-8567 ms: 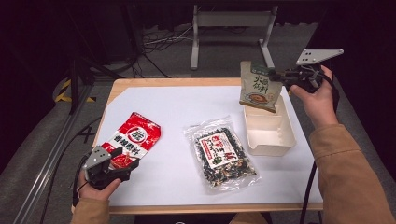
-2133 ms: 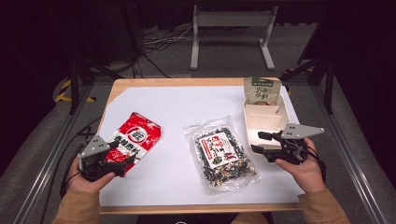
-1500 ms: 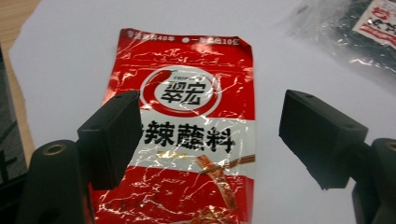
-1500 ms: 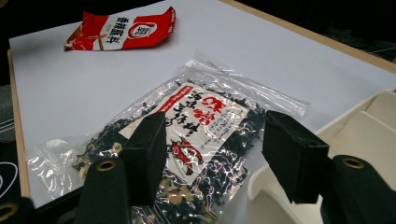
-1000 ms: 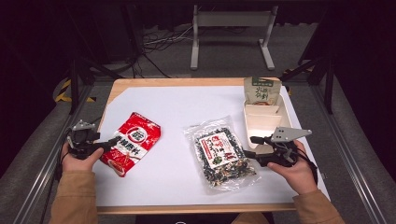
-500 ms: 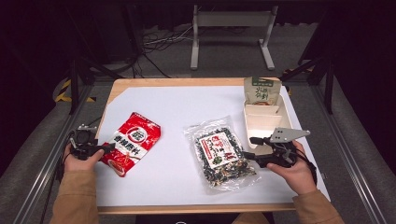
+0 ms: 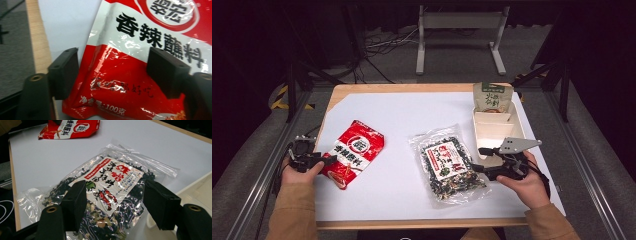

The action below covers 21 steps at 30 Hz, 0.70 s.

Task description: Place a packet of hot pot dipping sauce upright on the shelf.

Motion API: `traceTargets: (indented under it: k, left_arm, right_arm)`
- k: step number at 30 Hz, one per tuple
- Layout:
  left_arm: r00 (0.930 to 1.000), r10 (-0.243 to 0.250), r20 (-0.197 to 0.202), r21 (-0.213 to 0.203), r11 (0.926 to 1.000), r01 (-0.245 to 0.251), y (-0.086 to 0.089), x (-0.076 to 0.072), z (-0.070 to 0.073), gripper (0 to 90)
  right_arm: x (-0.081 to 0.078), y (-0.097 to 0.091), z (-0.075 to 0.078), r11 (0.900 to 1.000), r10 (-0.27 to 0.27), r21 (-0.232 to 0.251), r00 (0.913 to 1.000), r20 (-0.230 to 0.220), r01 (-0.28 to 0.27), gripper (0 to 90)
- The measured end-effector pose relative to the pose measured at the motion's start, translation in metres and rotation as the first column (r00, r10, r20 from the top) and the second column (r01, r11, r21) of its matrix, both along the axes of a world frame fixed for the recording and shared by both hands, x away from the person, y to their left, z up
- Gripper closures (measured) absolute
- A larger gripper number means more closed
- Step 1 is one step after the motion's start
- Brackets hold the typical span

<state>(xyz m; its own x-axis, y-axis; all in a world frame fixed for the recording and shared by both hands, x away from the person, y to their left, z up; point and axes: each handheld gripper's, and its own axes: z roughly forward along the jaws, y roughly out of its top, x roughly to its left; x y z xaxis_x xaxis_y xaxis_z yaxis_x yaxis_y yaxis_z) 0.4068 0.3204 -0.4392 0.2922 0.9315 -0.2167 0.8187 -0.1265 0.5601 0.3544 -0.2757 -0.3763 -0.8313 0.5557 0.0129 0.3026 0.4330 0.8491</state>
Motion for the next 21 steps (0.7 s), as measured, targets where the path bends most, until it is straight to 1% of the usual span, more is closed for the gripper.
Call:
traceTargets:
  k: [2,4,6,8,9,10,14,16,18,20,21]
  left_arm:
    - [1.0000,-0.009,0.000,-0.007,0.9999,0.009,-0.001,-0.001,0.000,35.7]
    - [0.9999,-0.012,0.001,0.004,0.9999,0.012,-0.004,-0.001,0.001,39.4]
    - [0.9996,-0.027,0.001,0.019,0.9995,0.027,-0.006,-0.002,0.002,41.5]
    - [0.9997,-0.023,0.003,0.021,0.9995,0.023,-0.008,-0.003,0.002,44.6]
    - [0.9995,-0.031,0.003,0.034,0.9990,0.031,-0.009,-0.003,0.003,44.6]
    - [0.9996,-0.028,0.003,0.037,0.9989,0.028,-0.011,-0.003,0.004,46.0]
    - [0.9993,-0.036,0.001,0.090,0.9953,0.036,-0.019,-0.004,0.007,50.5]
    - [0.9990,-0.044,0.001,0.106,0.9934,0.044,-0.021,-0.005,0.008,55.0]
    - [0.9986,-0.051,0.010,0.135,0.9896,0.049,-0.024,-0.006,0.010,59.8]
    - [0.9985,-0.051,0.020,0.155,0.9867,0.047,-0.027,-0.008,0.011,65.7]
    - [0.9984,-0.052,0.024,0.165,0.9852,0.047,-0.028,-0.008,0.011,67.5]
  right_arm:
    - [0.000,0.000,0.000,1.0000,0.001,0.001,1.0000,0.001,-0.001,35.6]
    - [0.000,0.000,0.000,1.0000,0.000,-0.002,1.0000,0.002,0.000,35.6]
    - [0.000,0.000,0.000,1.0000,-0.001,-0.002,1.0000,0.001,0.001,35.4]
    - [0.000,0.000,0.000,1.0000,-0.001,0.000,1.0000,0.001,0.001,35.3]
    - [0.000,0.000,0.000,1.0000,-0.001,0.001,1.0000,0.001,0.001,35.3]
    - [0.000,0.001,0.000,1.0000,0.000,0.002,1.0000,0.003,0.000,35.1]
    - [0.000,0.001,0.000,1.0000,0.003,0.002,1.0000,0.004,-0.003,34.8]
    - [0.001,0.001,0.000,1.0000,0.003,0.000,1.0000,0.005,-0.003,34.8]
    - [0.001,0.001,0.000,1.0000,0.002,0.002,1.0000,0.005,-0.002,34.8]
    - [0.000,0.000,0.000,1.0000,0.003,0.002,1.0000,0.007,-0.003,35.1]
    - [0.000,0.000,0.000,1.0000,0.005,0.004,1.0000,0.006,-0.005,36.6]
